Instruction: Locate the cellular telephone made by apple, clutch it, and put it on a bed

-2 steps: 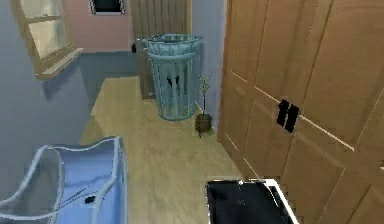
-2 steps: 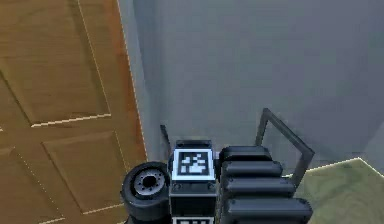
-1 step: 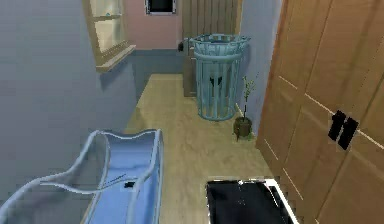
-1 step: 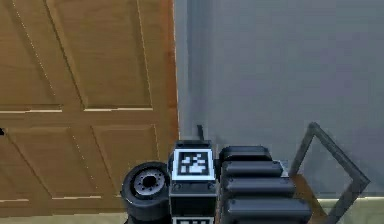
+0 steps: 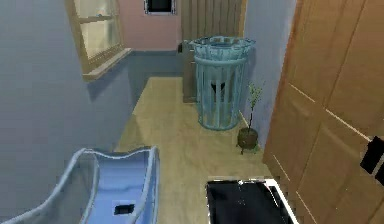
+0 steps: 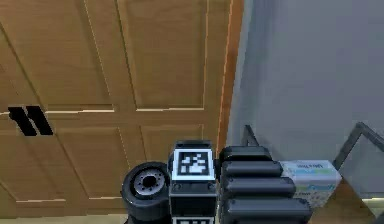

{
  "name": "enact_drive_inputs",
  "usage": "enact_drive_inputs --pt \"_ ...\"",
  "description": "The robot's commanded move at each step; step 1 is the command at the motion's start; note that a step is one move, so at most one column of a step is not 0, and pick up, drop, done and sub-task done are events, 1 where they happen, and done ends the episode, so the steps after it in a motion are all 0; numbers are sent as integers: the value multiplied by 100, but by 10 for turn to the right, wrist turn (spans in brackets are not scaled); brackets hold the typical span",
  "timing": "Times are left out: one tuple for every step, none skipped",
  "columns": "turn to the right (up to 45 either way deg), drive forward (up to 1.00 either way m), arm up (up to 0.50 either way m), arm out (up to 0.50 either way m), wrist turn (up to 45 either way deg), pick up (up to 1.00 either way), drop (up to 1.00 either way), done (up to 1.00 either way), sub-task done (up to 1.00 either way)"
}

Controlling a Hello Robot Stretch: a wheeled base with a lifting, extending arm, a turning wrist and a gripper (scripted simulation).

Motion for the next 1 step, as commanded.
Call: enact_drive_inputs --pt "0 100 0 0 0 0 0 0 0"
